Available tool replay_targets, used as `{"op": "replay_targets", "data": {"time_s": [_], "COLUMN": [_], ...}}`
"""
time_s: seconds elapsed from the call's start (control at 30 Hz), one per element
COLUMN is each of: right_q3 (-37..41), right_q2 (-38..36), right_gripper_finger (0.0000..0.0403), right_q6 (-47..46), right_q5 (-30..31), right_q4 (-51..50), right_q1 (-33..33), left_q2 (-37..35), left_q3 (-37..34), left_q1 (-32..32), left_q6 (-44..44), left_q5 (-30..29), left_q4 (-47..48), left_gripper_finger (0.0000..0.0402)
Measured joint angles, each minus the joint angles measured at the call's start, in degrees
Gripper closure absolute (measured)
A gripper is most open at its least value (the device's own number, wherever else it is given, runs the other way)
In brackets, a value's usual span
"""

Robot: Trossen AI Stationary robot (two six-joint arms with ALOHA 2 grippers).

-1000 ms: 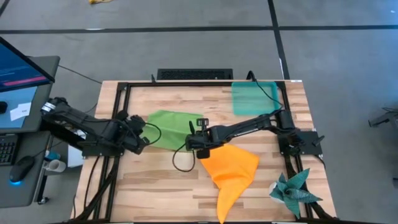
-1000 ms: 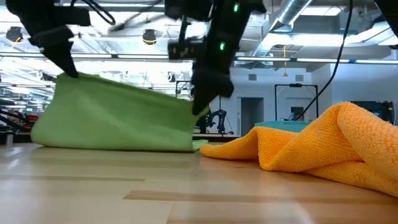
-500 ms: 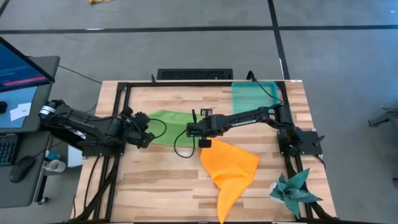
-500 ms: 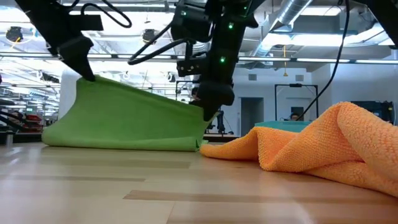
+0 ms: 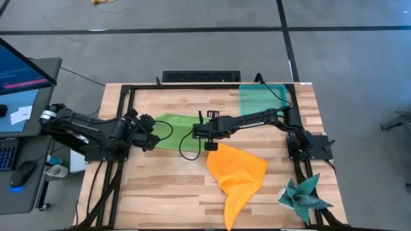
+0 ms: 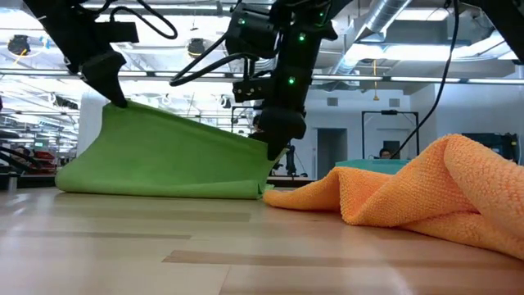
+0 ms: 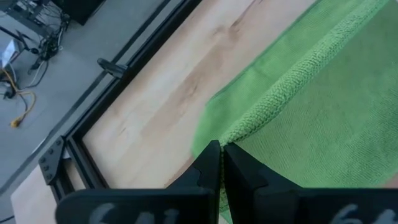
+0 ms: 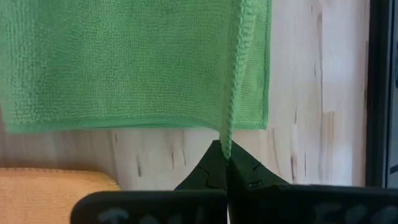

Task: Roll microfiber towels into tight, uniform cylinder then place into a basket
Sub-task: Fold the green microfiber towel

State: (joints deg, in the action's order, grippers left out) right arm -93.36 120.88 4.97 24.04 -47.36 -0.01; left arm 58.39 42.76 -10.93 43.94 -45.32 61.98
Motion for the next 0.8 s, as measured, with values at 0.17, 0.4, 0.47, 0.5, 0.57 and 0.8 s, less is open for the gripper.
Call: {"op": "replay_targets", "data": {"time_s": [0.17, 0.4, 0.47, 0.5, 0.57, 0.8], "right_q3": [0.00, 0.07, 0.11, 0.11, 0.11, 0.11], "right_q2": [0.00, 0.00, 0.00, 0.00, 0.00, 0.00], "right_gripper_finger": [0.0397, 0.0397, 0.0397, 0.0398, 0.0397, 0.0398], "right_q6": [-0.46, -1.97, -1.97, -1.97, -1.77, -1.49], "right_q5": [-0.18, -3.38, -4.61, -4.89, -5.17, -7.61], "right_q4": [0.27, 0.53, 0.81, 0.86, 0.88, 2.84], "right_q1": [-0.79, -2.96, -3.49, -3.74, -4.11, -6.76], "left_q2": [0.00, 0.00, 0.00, 0.00, 0.00, 0.00], "left_q3": [0.00, 0.02, 0.02, 0.02, 0.02, 0.02], "left_q1": [0.74, 0.79, 0.79, 0.79, 0.79, 0.79], "left_q6": [-0.02, -0.87, -0.85, -0.85, -0.83, -1.51], "left_q5": [-0.17, -0.40, 0.27, 0.50, 0.57, 2.30], "left_q4": [-0.07, 0.29, 0.40, 0.39, 0.38, 0.39], "left_gripper_finger": [0.0399, 0.0382, 0.0367, 0.0359, 0.0341, 0.0290]}}
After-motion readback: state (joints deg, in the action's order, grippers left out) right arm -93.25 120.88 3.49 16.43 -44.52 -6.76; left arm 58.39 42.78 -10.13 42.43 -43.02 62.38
